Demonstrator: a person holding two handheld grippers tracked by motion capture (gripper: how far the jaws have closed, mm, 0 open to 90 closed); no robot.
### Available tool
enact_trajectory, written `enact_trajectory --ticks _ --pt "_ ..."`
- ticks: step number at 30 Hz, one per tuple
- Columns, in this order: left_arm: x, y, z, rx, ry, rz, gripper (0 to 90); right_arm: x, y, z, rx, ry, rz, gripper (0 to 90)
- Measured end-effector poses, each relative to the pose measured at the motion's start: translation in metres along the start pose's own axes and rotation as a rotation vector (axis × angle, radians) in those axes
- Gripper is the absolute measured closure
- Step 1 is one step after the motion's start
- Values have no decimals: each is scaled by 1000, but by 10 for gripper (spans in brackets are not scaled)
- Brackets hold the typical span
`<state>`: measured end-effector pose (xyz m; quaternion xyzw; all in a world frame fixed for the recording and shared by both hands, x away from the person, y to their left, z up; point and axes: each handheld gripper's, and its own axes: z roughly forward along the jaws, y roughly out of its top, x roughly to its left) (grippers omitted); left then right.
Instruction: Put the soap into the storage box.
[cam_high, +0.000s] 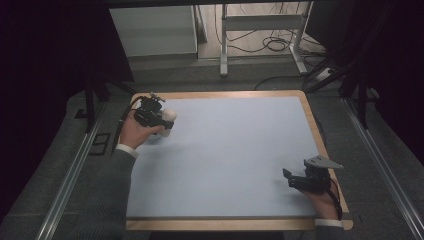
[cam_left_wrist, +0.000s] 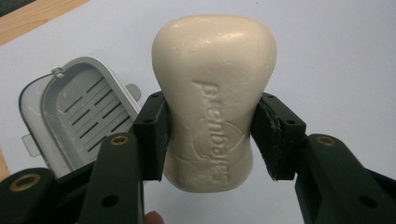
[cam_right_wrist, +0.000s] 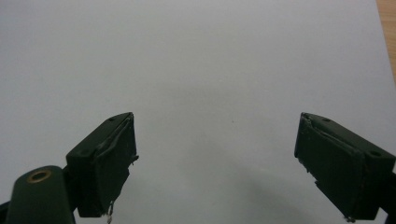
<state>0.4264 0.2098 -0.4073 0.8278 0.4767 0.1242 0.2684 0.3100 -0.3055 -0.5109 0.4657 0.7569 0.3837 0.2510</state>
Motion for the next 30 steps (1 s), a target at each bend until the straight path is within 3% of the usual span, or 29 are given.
enact_trajectory --ticks 9,16,21,25,27,30 --pt "18 -3 -1 4 36 -43 497 0 0 0 -1 1 -2 125" --pt "41 -4 6 25 49 -109 496 0 0 0 3 -1 -2 125" --pt "49 -5 11 34 55 -141 496 0 0 0 -1 -3 1 125" --pt "57 -4 19 51 71 -176 496 0 0 0 -1 -2 1 125" --pt "63 -3 27 82 76 -203 496 0 0 0 1 -4 -1 125" --pt "67 -3 33 102 83 -215 496 0 0 0 1 -4 -2 125"
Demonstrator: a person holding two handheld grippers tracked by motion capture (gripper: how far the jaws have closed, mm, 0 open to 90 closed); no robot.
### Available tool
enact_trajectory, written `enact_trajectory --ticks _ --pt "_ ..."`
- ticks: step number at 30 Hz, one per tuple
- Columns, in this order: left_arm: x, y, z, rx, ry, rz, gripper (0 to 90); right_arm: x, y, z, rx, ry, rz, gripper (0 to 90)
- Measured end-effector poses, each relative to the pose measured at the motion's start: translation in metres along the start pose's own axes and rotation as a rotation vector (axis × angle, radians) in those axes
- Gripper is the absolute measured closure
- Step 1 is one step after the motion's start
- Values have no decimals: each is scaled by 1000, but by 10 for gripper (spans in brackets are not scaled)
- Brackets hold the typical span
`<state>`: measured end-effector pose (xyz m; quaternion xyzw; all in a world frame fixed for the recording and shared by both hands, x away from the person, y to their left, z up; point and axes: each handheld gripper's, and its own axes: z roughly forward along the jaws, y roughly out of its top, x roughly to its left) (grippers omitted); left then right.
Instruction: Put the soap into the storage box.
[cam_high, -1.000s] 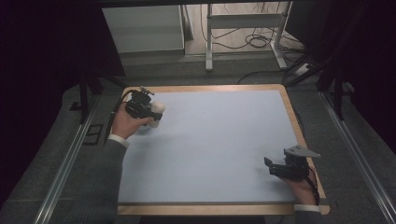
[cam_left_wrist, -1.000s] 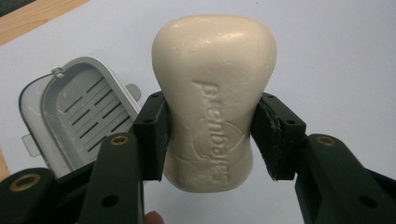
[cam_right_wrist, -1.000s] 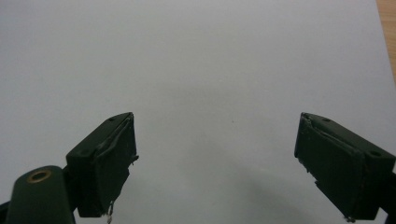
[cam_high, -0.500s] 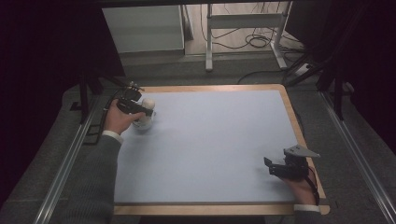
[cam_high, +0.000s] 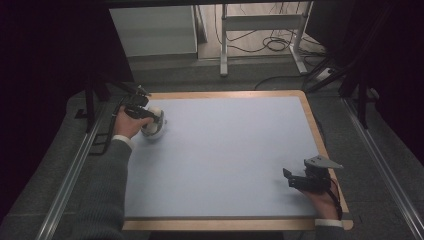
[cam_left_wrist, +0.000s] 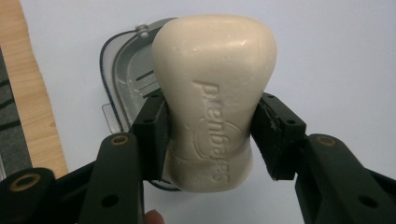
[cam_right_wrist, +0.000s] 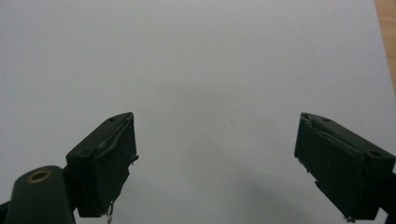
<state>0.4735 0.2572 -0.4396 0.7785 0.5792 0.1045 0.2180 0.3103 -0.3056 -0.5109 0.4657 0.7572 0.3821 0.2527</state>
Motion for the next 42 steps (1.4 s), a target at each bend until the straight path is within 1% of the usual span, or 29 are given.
enact_trajectory --ticks 1,4,6,7,8,10,11,14,15,17,18,19,21,22,23,27,28,30,31,33,34,35,36,38,39,40,42 --pt "3 1 6 9 5 -10 496 0 0 0 0 0 0 125" --pt "4 2 10 21 3 -18 496 0 0 0 0 0 0 125" --pt "5 3 15 30 12 -32 496 0 -1 1 2 0 0 125" --pt "6 4 19 46 20 -46 496 -1 -1 1 2 0 -1 125" --pt "6 4 19 46 20 -46 496 -1 -1 1 2 0 -1 125" --pt "7 4 24 42 22 -65 495 -1 -1 1 3 -1 -1 125" --pt "8 4 26 51 22 -60 495 -1 -1 1 3 0 0 125" --pt "7 4 30 48 21 -72 494 -1 -1 1 4 -1 -1 125" --pt "7 4 31 53 23 -68 492 -1 -1 2 6 -2 -1 125" --pt "5 4 33 46 36 -69 490 -1 -1 2 6 -2 -1 125" --pt "5 4 34 40 36 -67 462 -1 -1 2 7 -2 -3 125" --pt "3 4 34 29 35 -56 440 -1 -2 2 7 -2 -3 125" --pt "3 5 33 26 32 -56 429 -2 -2 2 9 -3 -1 125" --pt "2 5 33 19 21 -60 413 -2 -2 2 10 -3 -1 125" --pt "1 5 33 14 14 -58 376 -2 -2 3 8 -4 -1 125" --pt "-4 5 27 -23 13 -38 339 -2 -2 3 8 -1 0 125" --pt "-7 6 22 -41 4 -27 331 -2 -2 4 9 0 0 125" --pt "-8 6 20 -49 0 -27 324 -2 -2 4 12 0 -2 125" --pt "-9 6 17 -59 -3 -19 320 -2 -2 5 12 1 -3 125" --pt "-10 6 10 -87 -10 -15 315 -2 -3 6 13 6 1 125" --pt "-11 5 7 -103 -19 -18 313 -1 -3 7 14 7 3 125" --pt "-13 4 0 -124 -36 -9 307 0 -3 8 20 4 -5 125" --pt "-13 4 0 -124 -36 -9 304 0 -3 8 20 4 -5 125" --pt "-17 2 -5 -141 -43 7 301 0 -2 8 14 11 -2 125" --pt "-23 -1 -10 -153 -48 31 297 1 -2 7 10 13 -4 125" --pt "-23 -1 -10 -153 -48 31 297 1 -1 7 11 12 -6 125" --pt "-28 -4 -15 -167 -61 56 297 2 -1 7 12 12 -8 125"
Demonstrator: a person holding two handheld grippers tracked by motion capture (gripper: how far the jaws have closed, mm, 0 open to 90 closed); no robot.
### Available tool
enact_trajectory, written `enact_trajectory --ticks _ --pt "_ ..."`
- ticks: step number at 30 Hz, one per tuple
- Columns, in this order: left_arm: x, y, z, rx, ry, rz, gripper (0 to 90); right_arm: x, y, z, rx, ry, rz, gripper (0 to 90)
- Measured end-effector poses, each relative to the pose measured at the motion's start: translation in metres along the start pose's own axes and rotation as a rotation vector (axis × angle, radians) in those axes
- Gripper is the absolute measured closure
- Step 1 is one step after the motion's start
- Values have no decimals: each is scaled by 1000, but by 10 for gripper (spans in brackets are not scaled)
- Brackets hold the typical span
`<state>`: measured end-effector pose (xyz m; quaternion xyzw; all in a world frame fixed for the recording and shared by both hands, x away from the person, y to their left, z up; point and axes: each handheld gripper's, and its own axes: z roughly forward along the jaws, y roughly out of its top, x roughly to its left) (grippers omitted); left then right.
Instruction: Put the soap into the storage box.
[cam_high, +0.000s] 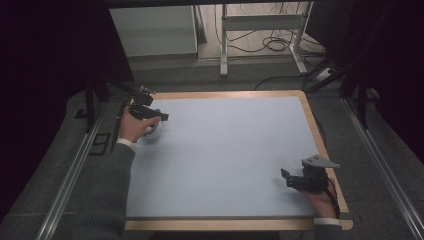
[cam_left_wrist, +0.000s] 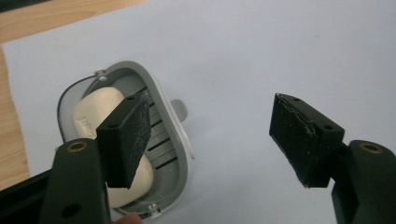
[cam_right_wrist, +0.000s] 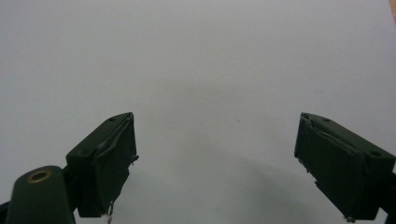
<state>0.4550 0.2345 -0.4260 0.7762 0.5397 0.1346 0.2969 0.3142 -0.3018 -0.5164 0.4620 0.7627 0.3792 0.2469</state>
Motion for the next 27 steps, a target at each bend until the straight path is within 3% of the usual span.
enact_trajectory --ticks 10,15,16,23,27 --pt "-29 -22 -13 -53 -85 64 297 1 -3 -6 -1 -5 5 125" --pt "-43 -38 -11 -53 -128 107 297 0 -4 -8 -5 -9 8 125" --pt "-50 -46 -9 -48 -124 140 298 1 -3 -8 -5 -4 6 125" --pt "-71 -76 -3 -43 -169 192 302 4 -2 -6 2 4 -4 125" --pt "-77 -90 0 -54 -180 185 300 4 -1 -6 3 5 -3 125"
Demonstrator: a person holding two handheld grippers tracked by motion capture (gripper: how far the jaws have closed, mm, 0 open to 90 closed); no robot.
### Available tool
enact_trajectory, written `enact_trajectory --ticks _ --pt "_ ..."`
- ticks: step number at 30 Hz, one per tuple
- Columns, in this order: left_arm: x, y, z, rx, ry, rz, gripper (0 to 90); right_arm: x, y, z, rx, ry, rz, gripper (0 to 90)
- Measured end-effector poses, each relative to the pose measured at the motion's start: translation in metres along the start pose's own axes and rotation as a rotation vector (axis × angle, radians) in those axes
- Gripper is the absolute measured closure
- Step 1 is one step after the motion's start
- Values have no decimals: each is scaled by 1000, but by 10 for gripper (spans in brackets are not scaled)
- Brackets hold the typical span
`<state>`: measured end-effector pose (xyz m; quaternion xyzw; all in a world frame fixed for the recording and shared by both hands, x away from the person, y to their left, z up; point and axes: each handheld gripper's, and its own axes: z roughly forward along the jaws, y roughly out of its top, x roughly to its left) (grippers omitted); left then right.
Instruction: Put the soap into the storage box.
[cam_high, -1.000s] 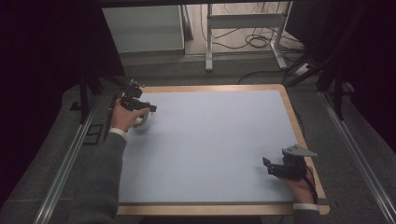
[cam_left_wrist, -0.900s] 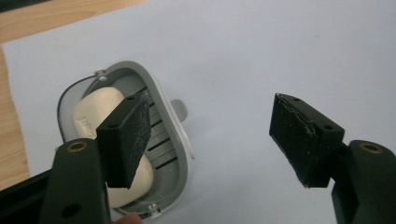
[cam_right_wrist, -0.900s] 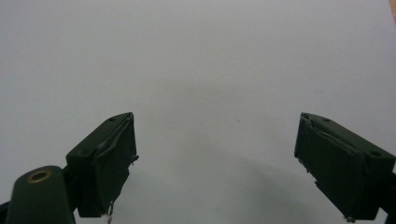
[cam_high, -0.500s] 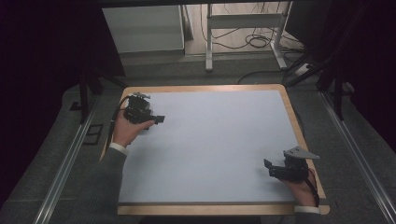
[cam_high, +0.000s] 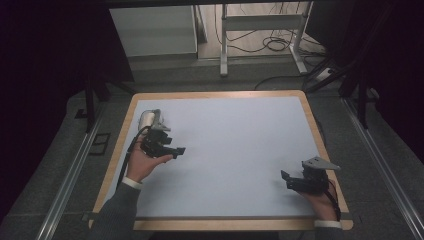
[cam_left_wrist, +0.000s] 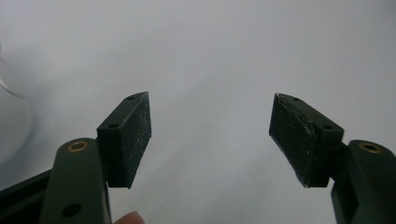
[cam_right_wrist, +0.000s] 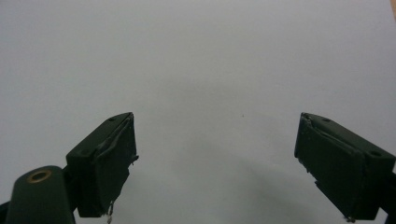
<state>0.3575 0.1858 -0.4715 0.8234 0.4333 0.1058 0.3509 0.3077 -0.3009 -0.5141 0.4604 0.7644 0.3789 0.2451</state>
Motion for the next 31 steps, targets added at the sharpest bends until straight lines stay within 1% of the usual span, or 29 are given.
enact_trajectory --ticks 4,7,10,11,13,18,21,25,31 --pt "-10 -17 5 11 -1 8 300 0 1 0 -6 2 -4 125" --pt "-15 -29 4 -2 -17 6 300 1 1 0 -7 2 -6 125" --pt "-21 -41 2 -29 -30 -9 300 1 1 0 -7 2 -6 125" --pt "-22 -44 2 -36 -31 -13 300 1 1 0 -7 2 -6 125" --pt "-26 -52 1 -32 -24 -7 298 1 1 0 -10 4 -3 125" --pt "-25 -57 0 -33 -28 -12 298 2 1 0 -9 4 -3 125" --pt "-23 -57 -1 -40 -15 -16 300 2 2 0 -8 6 -7 125" --pt "-22 -57 0 -43 -13 -19 299 3 2 1 -8 7 -13 125" --pt "-20 -56 0 -51 -32 -25 297 5 3 1 -10 12 -16 125"
